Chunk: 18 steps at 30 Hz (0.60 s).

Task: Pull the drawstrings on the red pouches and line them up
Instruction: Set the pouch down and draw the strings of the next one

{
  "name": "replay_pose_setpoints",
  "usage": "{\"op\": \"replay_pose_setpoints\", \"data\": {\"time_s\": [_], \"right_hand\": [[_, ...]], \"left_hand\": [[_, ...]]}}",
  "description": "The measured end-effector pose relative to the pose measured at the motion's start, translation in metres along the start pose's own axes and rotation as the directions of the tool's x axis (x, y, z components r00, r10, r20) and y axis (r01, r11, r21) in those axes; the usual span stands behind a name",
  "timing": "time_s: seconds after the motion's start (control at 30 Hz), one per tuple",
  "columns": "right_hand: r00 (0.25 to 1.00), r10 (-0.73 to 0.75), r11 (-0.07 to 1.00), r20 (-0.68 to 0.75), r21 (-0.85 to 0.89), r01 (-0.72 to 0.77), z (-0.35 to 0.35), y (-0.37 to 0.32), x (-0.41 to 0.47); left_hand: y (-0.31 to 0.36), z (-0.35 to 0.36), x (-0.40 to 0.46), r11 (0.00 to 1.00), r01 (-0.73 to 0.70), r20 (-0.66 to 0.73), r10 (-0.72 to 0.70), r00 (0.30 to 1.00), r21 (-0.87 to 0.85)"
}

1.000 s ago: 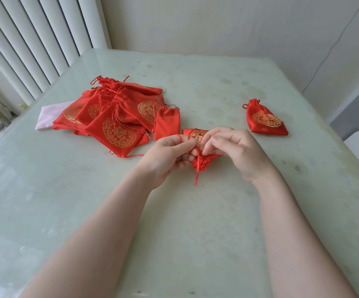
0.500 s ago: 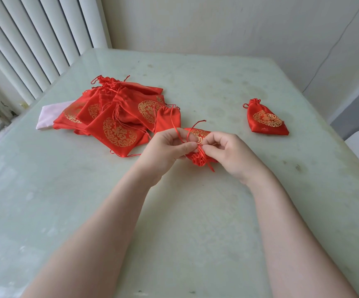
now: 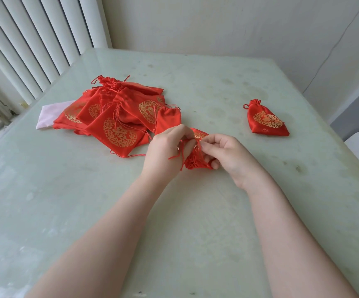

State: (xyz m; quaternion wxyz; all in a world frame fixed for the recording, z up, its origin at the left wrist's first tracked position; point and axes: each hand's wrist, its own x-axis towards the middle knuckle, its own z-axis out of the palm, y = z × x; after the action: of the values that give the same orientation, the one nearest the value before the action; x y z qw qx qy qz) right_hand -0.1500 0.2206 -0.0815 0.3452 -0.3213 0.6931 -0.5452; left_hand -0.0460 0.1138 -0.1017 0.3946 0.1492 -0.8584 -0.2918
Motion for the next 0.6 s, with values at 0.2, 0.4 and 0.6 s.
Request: {"op": "replay_pose_setpoints", "data": {"time_s": [0.2,0.4,0.6], "right_hand": [[1.0,0.011,0.998,0.003,0.064,-0.011,0.002,0.001,0.0],[0.959,-0.151,0.955,-0.239,-0.285,0.079,-0.005,0.002,0.003],[0.906,-0.189,0.962,-0.38,-0.257,0.092,-0.016,0.001,0.007]], "left_hand": [[-0.003,0.0,0.002,0.999,-0.01,-0.023,0.009,1.0,-0.044],[-0.003,-0.002,0.003,0.993,-0.075,-0.002,0.075,0.997,-0.086],[-0.002,0.0,0.001,0.986,-0.035,0.063,0.046,0.997,-0.165]]}}
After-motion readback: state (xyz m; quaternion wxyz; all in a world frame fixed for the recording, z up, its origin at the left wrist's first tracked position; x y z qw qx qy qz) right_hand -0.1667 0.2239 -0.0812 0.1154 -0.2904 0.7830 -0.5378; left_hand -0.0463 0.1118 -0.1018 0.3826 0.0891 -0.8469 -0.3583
